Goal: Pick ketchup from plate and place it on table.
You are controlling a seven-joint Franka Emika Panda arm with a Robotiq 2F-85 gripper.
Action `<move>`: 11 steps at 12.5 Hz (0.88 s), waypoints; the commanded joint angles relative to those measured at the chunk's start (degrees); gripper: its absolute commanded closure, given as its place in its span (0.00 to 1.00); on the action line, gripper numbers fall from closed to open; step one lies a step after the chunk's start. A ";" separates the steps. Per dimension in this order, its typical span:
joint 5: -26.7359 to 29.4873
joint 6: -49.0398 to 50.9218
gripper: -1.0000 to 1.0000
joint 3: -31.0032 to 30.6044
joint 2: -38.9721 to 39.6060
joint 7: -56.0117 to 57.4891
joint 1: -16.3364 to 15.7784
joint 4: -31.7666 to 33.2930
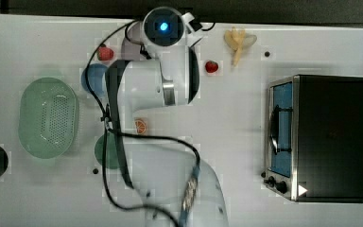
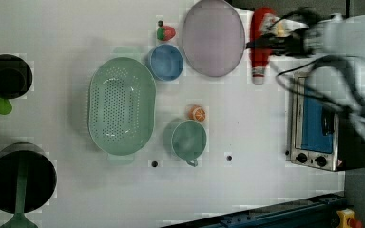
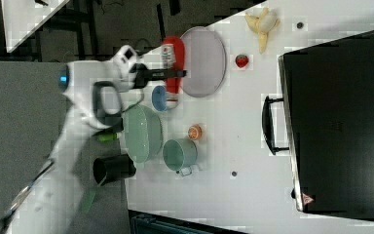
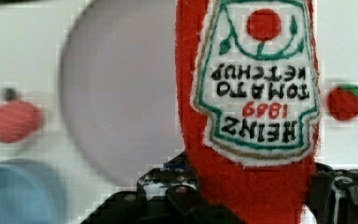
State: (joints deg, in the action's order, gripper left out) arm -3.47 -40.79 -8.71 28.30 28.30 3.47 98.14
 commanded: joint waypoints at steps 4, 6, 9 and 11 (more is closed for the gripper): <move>2.14 15.14 0.38 2.69 -14.25 0.55 3.92 1.12; 2.13 16.99 0.38 3.88 -18.48 0.56 4.45 5.20; 2.13 16.76 0.38 5.74 -23.87 0.49 4.66 12.89; 2.13 15.20 0.38 6.72 -26.33 0.31 4.69 18.01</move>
State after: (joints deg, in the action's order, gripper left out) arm -1.37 -25.77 -0.97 0.28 28.30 7.67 114.59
